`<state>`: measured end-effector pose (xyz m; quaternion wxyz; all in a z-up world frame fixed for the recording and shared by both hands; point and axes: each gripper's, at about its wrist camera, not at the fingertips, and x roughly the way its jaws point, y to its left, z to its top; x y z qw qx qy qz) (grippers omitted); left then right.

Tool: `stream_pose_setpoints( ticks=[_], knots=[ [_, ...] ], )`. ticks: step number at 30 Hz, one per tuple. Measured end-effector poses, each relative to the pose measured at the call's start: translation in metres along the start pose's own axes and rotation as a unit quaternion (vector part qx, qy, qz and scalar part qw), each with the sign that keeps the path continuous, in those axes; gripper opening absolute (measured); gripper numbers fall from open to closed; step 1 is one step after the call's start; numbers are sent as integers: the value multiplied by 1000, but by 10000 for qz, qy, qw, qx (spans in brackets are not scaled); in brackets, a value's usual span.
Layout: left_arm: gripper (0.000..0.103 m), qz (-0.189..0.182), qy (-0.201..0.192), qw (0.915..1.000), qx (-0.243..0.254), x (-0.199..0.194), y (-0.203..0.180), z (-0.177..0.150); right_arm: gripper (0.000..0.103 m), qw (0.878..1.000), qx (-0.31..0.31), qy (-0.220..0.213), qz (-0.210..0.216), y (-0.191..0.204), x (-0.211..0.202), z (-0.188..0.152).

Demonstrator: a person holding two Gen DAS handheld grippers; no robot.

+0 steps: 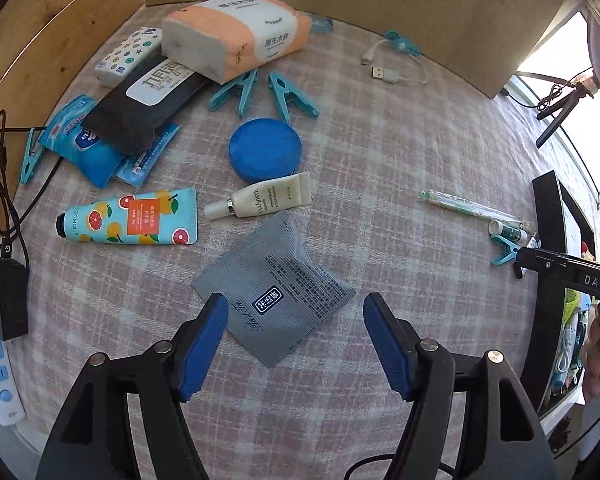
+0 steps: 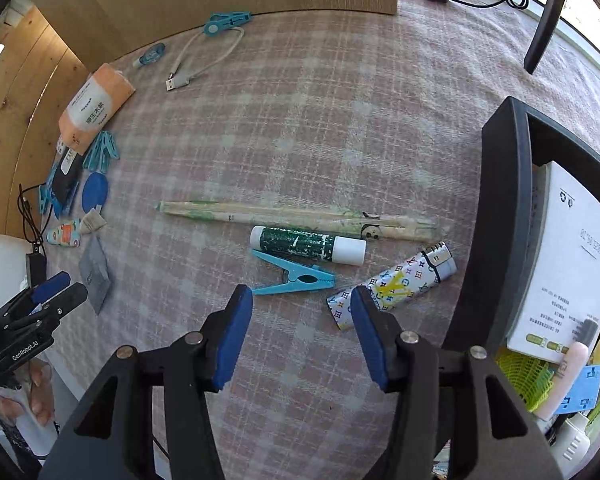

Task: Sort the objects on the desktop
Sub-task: 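Grasp the grey sachet with the left tool while the right tool grasps the blue clothespin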

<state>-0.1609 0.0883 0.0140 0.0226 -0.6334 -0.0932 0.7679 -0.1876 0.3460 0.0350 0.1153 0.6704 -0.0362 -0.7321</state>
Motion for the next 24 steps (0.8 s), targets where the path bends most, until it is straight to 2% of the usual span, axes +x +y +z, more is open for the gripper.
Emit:
stream_pose_setpoints(
  ticks=[7, 11, 13, 16, 20, 22, 23, 24],
  knots=[
    [74, 75, 141, 9968, -781, 15, 8, 10, 58, 9996, -88, 74, -251, 13, 14, 4],
    [75, 671, 259, 9948, -724, 31, -1, 12, 58, 9988, -205, 137, -422, 22, 22, 5],
    [80, 750, 267, 9942, -726, 38, -3, 10, 58, 9985, -229, 210, -442, 24, 27, 5],
    [80, 827, 128, 9930, -836, 39, 0, 9, 59, 9982, -282, 187, -490, 28, 29, 5],
    [66, 940, -19, 9930, -715, 37, 3, 1, 59, 9984, -301, 174, -440, 27, 29, 2],
    [61, 923, -83, 9934, -676, 35, 4, -5, 54, 9986, -292, 180, -391, 24, 27, 1],
    [54, 938, -107, 9932, -688, 32, 5, -11, 53, 9990, -241, 186, -338, 22, 27, 1],
    [48, 937, -116, 9930, -709, 30, 10, -16, 48, 9993, -157, 194, -262, 18, 25, 1]
  ],
)
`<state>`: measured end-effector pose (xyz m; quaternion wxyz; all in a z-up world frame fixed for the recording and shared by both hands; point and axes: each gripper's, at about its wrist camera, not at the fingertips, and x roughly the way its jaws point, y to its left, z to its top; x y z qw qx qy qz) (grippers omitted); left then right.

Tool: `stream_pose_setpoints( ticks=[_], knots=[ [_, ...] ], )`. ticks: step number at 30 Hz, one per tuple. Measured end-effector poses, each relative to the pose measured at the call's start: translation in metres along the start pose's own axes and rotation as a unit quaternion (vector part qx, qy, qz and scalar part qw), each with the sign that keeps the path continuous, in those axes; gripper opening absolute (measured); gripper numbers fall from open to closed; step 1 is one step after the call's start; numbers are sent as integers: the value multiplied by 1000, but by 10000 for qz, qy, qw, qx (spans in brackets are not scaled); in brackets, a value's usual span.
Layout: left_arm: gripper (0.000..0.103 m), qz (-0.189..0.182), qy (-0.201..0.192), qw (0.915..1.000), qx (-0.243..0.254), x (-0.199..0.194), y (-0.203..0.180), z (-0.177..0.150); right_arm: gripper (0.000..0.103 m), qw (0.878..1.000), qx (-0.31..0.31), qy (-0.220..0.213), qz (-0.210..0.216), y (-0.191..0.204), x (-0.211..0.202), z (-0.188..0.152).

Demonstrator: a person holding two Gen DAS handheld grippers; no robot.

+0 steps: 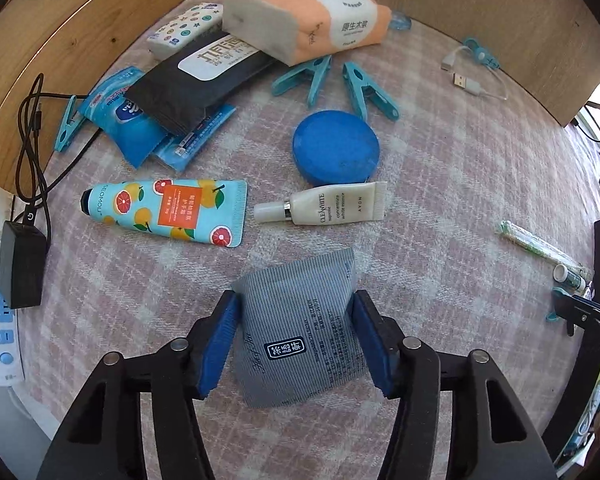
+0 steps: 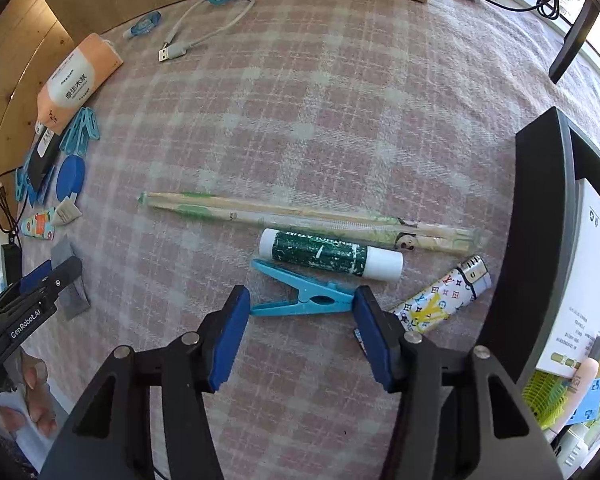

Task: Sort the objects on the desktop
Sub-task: 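Grasp the grey sachet with the left tool while the right tool grasps the blue clothespin, then carry the sachet and clothespin over the tray and open both tools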

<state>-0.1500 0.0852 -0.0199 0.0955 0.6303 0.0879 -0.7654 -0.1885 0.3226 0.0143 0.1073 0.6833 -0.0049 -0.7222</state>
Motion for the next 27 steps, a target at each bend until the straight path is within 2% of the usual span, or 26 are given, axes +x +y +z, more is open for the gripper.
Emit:
stream_pose_setpoints(
  ticks=[1, 3, 6, 8, 10, 11, 12, 16, 22, 27],
  knots=[
    [45, -22, 3, 10000, -28, -1, 3, -1, 39, 10000, 62, 10, 16, -3, -1, 0],
    [39, -68, 16, 10000, -44, 0, 15, -2, 38, 9998, 134, 35, 133, -8, -2, 0],
    [35, -136, 20, 9999, -70, -1, 26, -7, 38, 9998, 116, -4, 140, -10, -2, -2],
    [33, -242, 34, 9996, -119, -2, 40, -14, 36, 9998, 113, -27, 157, -10, -3, -8],
    [32, -329, 28, 9993, -158, -4, 55, -22, 28, 9996, 133, -77, 222, -11, -7, -12],
    [31, -333, 20, 9993, -159, -4, 58, -24, 28, 9996, 130, -97, 250, -11, -10, -13],
    [31, -330, 9, 9993, -158, -8, 80, -28, 27, 9995, 121, -97, 258, -10, -11, -15],
    [29, -377, -39, 9991, -213, -14, 98, -41, 27, 9994, 175, -107, 289, -8, -10, -18],
    [29, -458, -266, 9986, -60, -44, 98, -63, 26, 9989, 178, -240, 365, -11, -20, -33],
    [29, -602, -407, 9972, 192, -65, 90, -76, 26, 9982, 157, -394, 418, 5, -35, -25]
  ],
)
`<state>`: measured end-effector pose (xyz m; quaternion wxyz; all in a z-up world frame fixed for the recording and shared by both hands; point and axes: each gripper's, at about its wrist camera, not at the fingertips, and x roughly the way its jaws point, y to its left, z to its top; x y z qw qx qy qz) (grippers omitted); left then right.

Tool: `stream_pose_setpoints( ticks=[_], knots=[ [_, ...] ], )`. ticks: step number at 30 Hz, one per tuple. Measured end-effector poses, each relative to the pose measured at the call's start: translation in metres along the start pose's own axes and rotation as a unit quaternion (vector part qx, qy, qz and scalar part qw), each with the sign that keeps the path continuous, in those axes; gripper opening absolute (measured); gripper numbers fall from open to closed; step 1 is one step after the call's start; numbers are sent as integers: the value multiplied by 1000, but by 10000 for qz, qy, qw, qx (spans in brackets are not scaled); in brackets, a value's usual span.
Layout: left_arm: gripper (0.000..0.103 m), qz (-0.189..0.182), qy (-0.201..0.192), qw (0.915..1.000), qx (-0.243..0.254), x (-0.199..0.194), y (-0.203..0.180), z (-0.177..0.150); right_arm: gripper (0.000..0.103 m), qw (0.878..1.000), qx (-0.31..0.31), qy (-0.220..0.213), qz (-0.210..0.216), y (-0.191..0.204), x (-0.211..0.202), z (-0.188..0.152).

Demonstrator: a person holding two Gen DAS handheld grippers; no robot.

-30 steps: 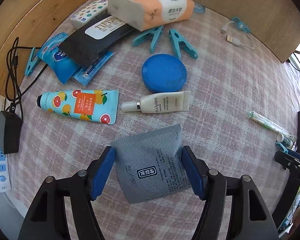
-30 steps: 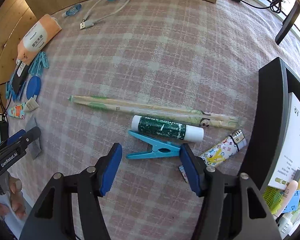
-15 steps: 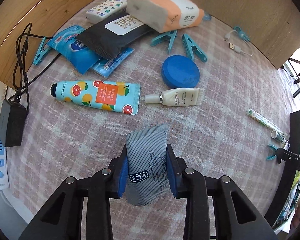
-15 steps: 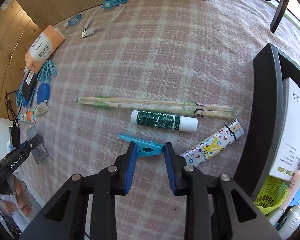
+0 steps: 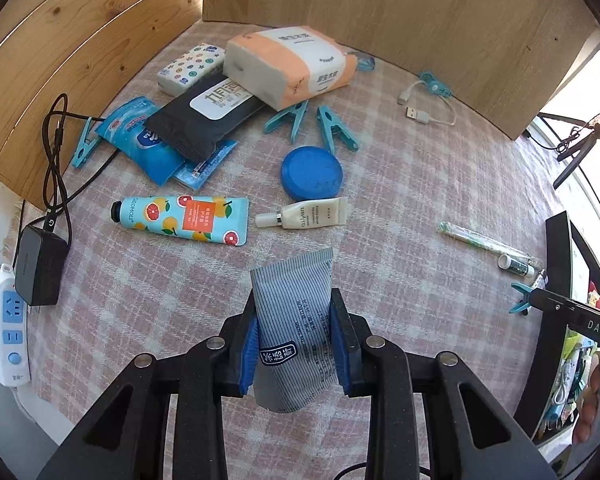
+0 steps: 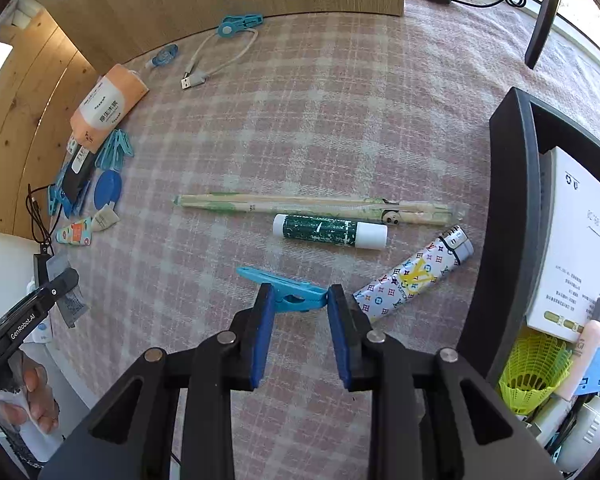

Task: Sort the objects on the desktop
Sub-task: 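Carry the sachet and clothespin over the tray and open both tools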

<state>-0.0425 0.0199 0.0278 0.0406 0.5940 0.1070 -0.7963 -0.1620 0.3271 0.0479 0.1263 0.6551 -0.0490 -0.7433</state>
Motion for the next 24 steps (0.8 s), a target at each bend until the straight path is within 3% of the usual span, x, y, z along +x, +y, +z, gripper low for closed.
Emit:
stream_pose_setpoints(
  ticks=[5, 6, 10, 12, 18, 24],
  knots=[
    [29, -232, -113, 9985, 489, -16, -48, 3, 26, 9998, -4, -197, 32, -26, -21, 4],
    [29, -290, -122, 9976, 613, -18, -89, 28, 26, 9997, 14, -247, 16, -31, -28, 1],
    [29, -524, -90, 9919, 1154, -35, -170, 39, 26, 9989, 184, -439, -54, -60, -57, -9],
    [29, -702, -43, 9873, 1427, -20, -230, 61, 26, 9978, 371, -538, -103, -83, -73, -15],
    [29, -1165, 91, 9639, 2391, -35, -326, 15, 26, 9914, 971, -804, -351, -158, -116, -41],
    [29, -1394, 190, 9393, 3131, -39, -408, -19, 26, 9811, 1608, -902, -586, -233, -141, -74]
  ],
)
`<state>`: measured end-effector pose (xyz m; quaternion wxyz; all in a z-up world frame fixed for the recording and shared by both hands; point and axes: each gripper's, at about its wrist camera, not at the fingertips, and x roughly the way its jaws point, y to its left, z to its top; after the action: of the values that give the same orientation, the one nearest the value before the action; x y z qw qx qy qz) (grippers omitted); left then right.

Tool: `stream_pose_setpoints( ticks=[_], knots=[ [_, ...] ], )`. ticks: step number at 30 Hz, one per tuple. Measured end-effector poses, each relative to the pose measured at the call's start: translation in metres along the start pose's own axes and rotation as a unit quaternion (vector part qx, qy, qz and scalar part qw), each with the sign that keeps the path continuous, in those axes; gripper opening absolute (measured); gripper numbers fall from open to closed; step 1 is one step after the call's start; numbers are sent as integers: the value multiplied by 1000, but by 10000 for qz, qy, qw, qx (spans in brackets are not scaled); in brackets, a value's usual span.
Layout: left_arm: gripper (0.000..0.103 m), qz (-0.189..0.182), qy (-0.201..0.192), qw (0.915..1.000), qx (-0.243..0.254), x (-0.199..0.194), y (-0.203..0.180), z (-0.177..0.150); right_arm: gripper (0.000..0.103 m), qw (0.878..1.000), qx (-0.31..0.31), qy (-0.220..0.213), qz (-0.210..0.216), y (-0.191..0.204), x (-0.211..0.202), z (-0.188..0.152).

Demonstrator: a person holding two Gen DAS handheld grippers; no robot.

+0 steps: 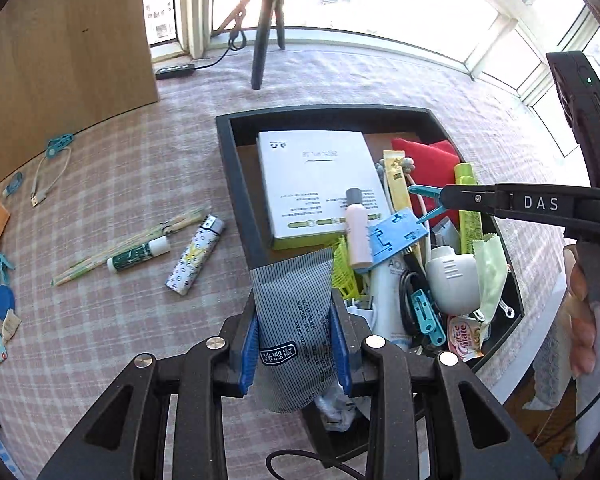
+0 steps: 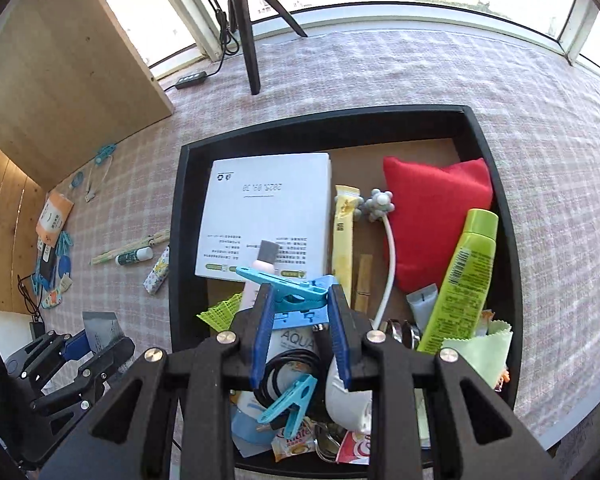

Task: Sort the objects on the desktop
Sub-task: 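Carry the sachet and clothespin over the tray and open both tools, then move both open tools back toward the lighter and lip balm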

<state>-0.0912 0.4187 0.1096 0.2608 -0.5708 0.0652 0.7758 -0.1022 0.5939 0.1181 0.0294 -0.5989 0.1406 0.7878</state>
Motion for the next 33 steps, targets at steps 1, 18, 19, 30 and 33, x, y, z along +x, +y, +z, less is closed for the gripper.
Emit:
stream_pose_setpoints(
  ticks=[1, 18, 19, 30, 33],
  knots=[
    [29, -32, 10, 10000, 93, 3, -11, 4, 26, 9999, 91, -23, -44, -12, -2, -1],
    [62, -175, 106, 9985, 501, 36, -82, 33, 37, 9973, 722, -129, -54, -92, -10, -8],
    [62, -166, 95, 9987, 465, 36, -80, 33, 37, 9975, 688, -146, -106, -91, -11, -7],
    [62, 79, 13, 9996, 259, 25, -32, 26, 44, 9988, 447, -152, 155, -60, -8, -1],
    [62, 200, -10, 9994, 271, 20, -8, 22, 44, 9992, 288, -177, 207, -37, -8, 0]
  ],
)
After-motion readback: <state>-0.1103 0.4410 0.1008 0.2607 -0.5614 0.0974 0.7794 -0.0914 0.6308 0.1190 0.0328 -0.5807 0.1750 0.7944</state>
